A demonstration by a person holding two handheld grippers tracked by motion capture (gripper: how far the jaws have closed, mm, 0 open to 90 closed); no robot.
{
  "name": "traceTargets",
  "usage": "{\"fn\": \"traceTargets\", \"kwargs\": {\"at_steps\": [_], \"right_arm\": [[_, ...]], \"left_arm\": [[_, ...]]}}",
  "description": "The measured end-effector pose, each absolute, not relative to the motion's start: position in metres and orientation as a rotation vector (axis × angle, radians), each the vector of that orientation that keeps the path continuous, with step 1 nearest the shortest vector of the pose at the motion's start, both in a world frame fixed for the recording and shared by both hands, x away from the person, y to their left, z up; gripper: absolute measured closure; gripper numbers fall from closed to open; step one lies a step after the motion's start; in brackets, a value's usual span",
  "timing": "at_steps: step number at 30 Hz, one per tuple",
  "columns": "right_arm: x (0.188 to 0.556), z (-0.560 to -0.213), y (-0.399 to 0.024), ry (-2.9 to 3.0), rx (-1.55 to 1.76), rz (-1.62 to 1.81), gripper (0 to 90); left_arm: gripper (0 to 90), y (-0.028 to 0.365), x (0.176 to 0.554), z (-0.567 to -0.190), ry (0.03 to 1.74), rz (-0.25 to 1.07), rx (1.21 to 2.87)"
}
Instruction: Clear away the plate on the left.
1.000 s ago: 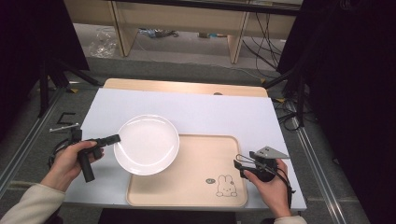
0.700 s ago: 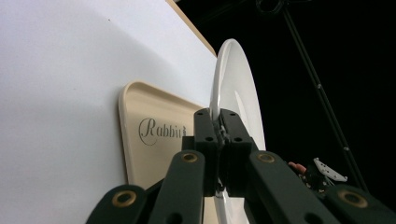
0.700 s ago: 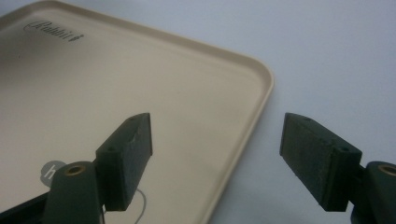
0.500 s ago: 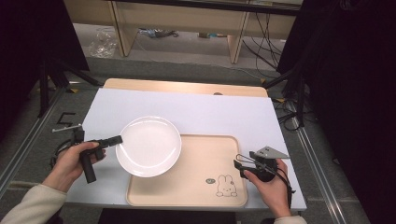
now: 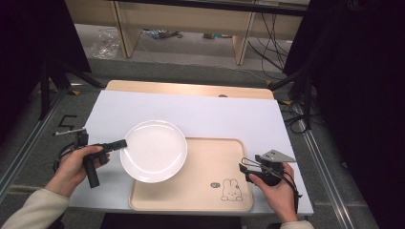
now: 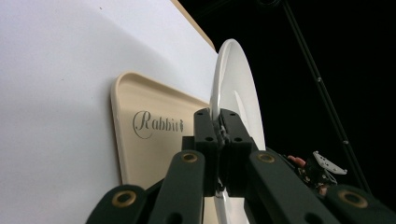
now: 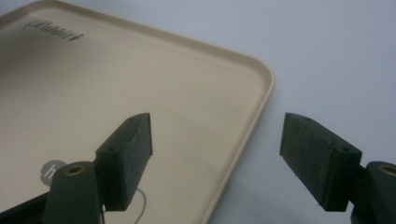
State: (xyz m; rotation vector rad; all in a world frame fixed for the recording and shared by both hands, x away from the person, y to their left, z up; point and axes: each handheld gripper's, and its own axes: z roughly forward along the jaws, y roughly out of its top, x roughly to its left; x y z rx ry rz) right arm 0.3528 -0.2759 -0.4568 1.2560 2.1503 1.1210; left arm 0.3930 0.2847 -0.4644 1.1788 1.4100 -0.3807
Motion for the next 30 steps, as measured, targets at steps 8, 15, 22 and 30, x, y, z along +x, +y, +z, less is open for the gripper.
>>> {"fn": "traceTargets", "kwargs": {"at_steps": [8,15,22,30], "right_arm": [[0.353,-0.457,-0.276,2.148,1.254,1.115,26.2],[0.353,-0.457,-0.276,2.157,1.251,1.120,26.2],[0.353,-0.457,-0.276,2.161,1.249,1.121,26.2],[0.353,-0.457,-0.276,2.161,1.249,1.120,26.2]], "left_arm": [[86.8,0.281,0.393,-0.465,1.402,-0.392,1.184],[86.7,0.278,0.393,-0.465,1.399,-0.394,1.195],[86.7,0.275,0.393,-0.466,1.394,-0.400,1.202],[86.8,0.272,0.393,-0.466,1.388,-0.409,1.211]]}}
